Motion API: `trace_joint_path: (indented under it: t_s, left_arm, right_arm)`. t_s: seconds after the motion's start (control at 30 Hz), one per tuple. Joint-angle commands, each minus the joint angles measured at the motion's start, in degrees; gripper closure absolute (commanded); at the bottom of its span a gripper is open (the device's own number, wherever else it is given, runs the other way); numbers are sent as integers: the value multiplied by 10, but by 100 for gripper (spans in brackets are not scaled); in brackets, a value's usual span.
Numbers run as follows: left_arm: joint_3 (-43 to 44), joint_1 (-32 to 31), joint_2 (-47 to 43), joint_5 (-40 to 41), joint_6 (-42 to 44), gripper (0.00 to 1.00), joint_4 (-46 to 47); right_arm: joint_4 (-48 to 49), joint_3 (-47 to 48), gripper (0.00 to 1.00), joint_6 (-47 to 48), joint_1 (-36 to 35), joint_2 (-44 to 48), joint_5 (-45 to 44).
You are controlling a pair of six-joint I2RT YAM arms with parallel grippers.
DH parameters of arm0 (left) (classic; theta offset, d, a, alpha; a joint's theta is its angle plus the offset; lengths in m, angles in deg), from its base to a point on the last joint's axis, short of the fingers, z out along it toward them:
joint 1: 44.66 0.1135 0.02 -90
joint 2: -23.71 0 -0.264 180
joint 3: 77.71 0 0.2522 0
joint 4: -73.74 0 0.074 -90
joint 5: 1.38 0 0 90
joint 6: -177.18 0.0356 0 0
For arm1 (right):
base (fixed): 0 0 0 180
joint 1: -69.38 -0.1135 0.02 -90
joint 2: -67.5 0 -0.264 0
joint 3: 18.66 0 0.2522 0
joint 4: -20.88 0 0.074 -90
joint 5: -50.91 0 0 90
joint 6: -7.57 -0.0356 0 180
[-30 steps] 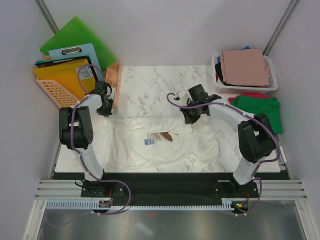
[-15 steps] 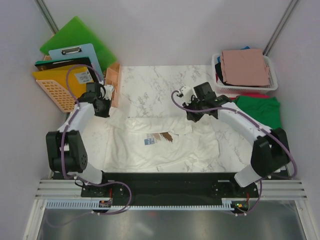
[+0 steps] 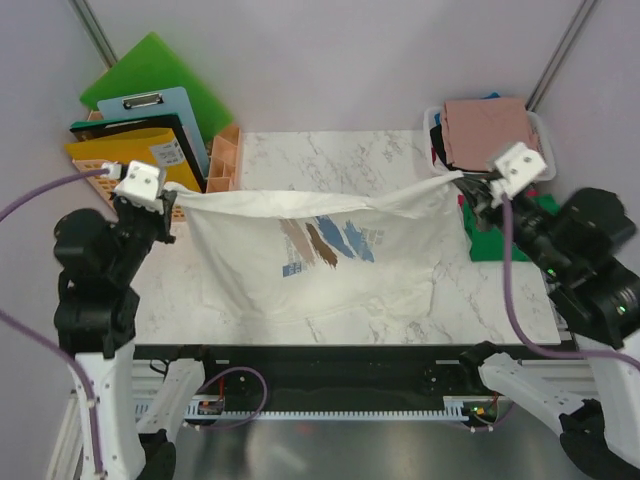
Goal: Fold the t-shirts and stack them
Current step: Flatten the tshirt out
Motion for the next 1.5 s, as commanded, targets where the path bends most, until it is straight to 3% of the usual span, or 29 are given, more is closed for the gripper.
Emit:
trace_joint_path:
  t_s: [0.0, 0.1, 0.43, 0.77, 1.03, 1.23, 1.47]
  left_arm:
    - [63, 2, -67, 33, 8, 98, -2]
    - [131, 2, -96, 57, 23, 98, -7]
    - [277, 35, -124, 17, -4, 98, -39]
    - [270, 38, -129, 7, 3, 98, -39]
    - [255, 38, -135, 3, 8, 98, -45]
    - [220, 38, -147, 3, 14, 98, -47]
    - [214, 38, -139, 2, 15, 98, -47]
  right_arm:
    - [-6, 29, 100, 35, 1, 82, -70]
    - [-15, 81, 100, 55, 2, 118, -105]
    - [-42, 178, 100, 30, 26, 123, -41]
    - [-24, 219, 100, 23, 42, 89, -55]
    - [10, 263, 100, 38, 42, 22, -162]
    - [-53, 359, 100, 21, 42, -68, -119]
    - [-68, 492, 100, 35, 42, -146, -149]
